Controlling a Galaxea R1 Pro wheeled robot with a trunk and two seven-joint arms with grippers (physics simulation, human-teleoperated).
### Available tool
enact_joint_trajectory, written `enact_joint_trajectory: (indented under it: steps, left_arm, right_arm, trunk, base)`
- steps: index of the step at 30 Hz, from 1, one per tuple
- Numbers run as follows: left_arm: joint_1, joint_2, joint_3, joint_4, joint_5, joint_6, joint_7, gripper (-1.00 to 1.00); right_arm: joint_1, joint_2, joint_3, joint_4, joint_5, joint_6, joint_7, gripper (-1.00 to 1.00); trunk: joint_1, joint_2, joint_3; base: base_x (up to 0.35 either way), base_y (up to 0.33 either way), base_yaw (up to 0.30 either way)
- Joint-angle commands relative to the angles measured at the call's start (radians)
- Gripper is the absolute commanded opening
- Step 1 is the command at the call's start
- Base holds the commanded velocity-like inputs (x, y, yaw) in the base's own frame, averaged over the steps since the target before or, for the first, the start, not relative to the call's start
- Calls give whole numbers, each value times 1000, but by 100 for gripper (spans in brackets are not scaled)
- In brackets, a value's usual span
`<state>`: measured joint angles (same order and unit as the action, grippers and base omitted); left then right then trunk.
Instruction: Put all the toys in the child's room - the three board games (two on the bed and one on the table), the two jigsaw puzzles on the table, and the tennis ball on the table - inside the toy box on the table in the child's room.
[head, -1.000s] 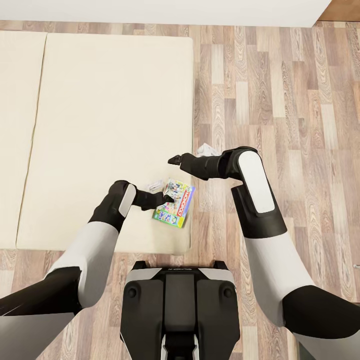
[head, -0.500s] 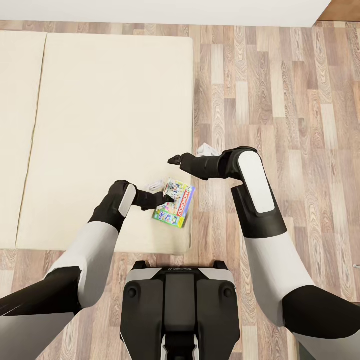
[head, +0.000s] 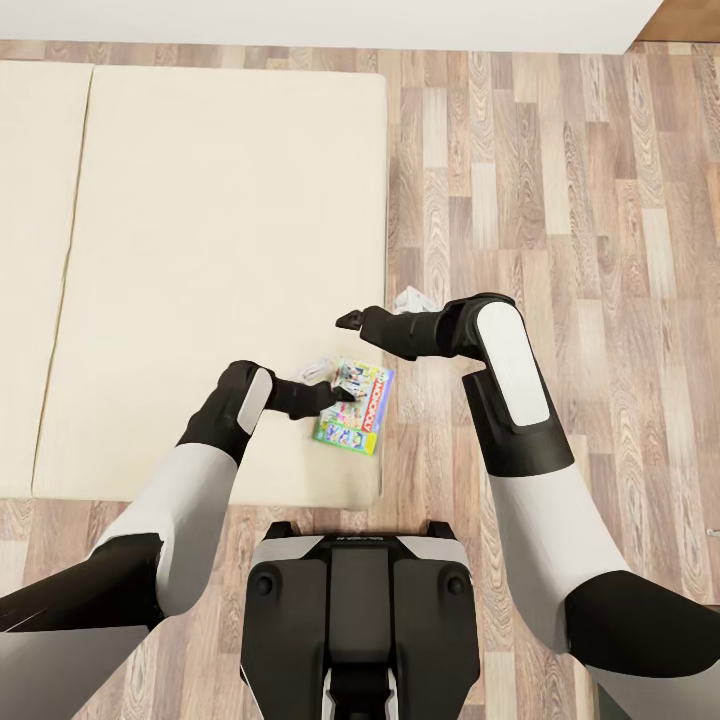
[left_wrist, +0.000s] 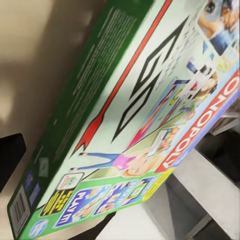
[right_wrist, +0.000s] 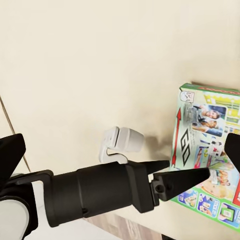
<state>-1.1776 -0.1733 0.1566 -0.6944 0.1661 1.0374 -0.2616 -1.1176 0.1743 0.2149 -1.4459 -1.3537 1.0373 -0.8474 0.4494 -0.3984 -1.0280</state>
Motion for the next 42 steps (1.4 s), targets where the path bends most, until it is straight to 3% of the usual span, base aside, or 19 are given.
enact_joint_trajectory:
  steps: [1, 42]
  left_arm:
    - [-1, -1, 6, 0, -3, 6, -7, 100]
    - [-1, -1, 4, 0, -3, 4, -18, 100]
  right_arm:
    - [-1, 0, 0, -1, -9, 3, -10, 100]
    - [-1, 0, 0, 2, -9, 3, -10, 100]
  trunk:
    - [1, -2, -1]
    - [1, -2, -1]
  base:
    - [0, 0, 0]
    - [0, 0, 0]
